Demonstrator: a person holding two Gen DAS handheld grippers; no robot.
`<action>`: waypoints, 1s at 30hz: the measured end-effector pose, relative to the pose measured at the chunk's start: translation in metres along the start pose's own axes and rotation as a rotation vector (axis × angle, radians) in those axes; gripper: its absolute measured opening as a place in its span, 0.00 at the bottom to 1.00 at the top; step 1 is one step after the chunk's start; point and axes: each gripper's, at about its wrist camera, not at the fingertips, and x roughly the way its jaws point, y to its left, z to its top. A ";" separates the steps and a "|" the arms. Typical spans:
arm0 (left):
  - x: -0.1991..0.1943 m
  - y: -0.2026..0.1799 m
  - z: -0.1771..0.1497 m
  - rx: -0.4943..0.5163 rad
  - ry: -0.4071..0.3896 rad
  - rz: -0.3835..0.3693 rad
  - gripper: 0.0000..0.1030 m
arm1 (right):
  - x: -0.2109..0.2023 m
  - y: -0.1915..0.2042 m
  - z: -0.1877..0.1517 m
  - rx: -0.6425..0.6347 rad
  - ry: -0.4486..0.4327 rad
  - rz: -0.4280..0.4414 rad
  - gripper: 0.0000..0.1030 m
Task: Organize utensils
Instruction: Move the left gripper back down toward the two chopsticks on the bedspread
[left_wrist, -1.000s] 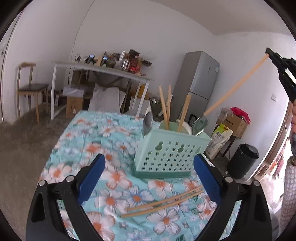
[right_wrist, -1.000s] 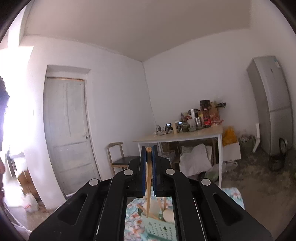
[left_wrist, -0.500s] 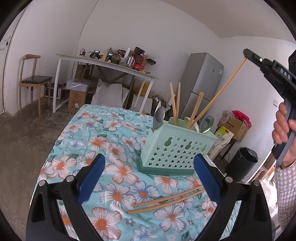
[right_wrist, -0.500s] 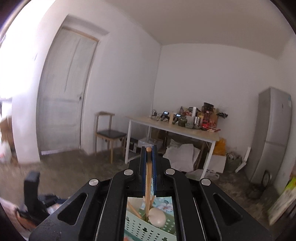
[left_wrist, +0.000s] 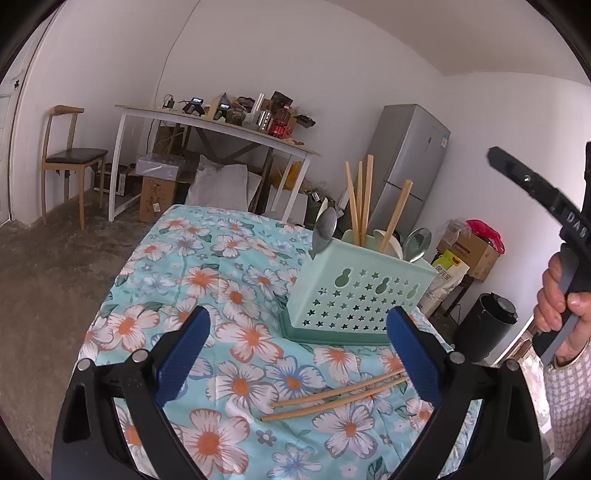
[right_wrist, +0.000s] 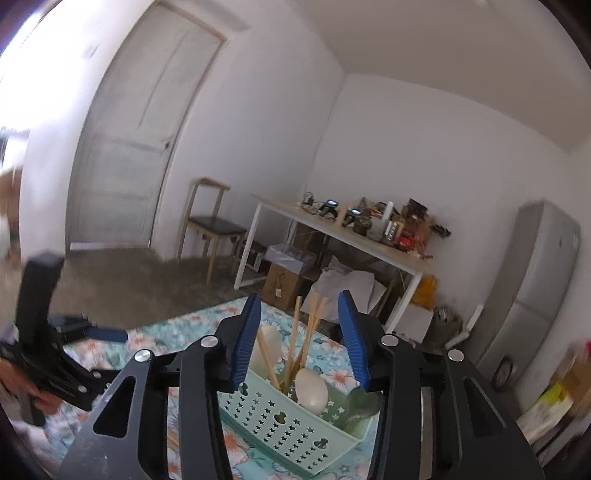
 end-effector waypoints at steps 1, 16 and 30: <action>0.000 -0.001 0.000 0.002 0.000 -0.002 0.91 | -0.004 -0.008 0.000 0.040 0.000 -0.001 0.42; 0.001 -0.010 -0.004 0.052 0.029 0.012 0.91 | -0.018 -0.070 -0.090 0.633 0.285 0.023 0.54; 0.042 -0.062 -0.052 0.406 0.204 0.063 0.91 | 0.008 -0.077 -0.205 1.129 0.607 0.146 0.55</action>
